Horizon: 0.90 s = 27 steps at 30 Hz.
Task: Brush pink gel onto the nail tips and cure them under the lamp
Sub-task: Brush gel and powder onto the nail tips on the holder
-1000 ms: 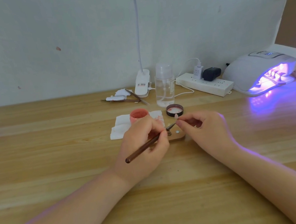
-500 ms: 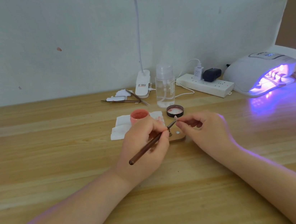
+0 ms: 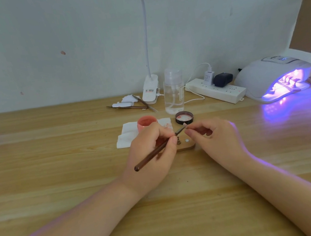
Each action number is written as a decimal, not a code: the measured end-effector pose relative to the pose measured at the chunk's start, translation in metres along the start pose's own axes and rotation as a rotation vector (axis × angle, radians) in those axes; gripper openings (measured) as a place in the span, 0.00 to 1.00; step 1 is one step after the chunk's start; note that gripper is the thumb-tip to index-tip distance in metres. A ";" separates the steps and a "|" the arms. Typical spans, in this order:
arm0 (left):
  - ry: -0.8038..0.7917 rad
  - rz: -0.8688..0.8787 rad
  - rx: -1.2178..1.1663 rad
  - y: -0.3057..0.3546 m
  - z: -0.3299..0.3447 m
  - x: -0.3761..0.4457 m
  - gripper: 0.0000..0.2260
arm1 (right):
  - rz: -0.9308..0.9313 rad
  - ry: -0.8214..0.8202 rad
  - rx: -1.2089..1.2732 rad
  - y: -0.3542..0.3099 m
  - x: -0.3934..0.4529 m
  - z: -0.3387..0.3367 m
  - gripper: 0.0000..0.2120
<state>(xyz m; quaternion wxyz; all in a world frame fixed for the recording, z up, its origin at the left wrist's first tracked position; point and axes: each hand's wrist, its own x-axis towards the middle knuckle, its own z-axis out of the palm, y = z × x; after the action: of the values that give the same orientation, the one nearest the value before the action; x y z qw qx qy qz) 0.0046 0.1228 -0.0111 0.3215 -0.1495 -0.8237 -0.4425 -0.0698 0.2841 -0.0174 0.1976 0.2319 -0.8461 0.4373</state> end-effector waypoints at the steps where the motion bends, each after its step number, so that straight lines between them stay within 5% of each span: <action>1: 0.001 0.022 0.003 0.001 -0.001 0.000 0.04 | -0.002 0.000 -0.006 0.000 0.000 0.000 0.04; 27: -0.005 -0.092 -0.064 0.006 -0.009 0.004 0.02 | 0.037 -0.001 0.012 -0.001 0.000 0.000 0.02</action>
<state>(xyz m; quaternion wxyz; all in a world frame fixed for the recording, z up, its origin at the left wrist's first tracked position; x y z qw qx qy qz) 0.0076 0.1187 -0.0011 0.2936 -0.1226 -0.8161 -0.4825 -0.0696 0.2837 -0.0166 0.1879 0.2176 -0.8477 0.4457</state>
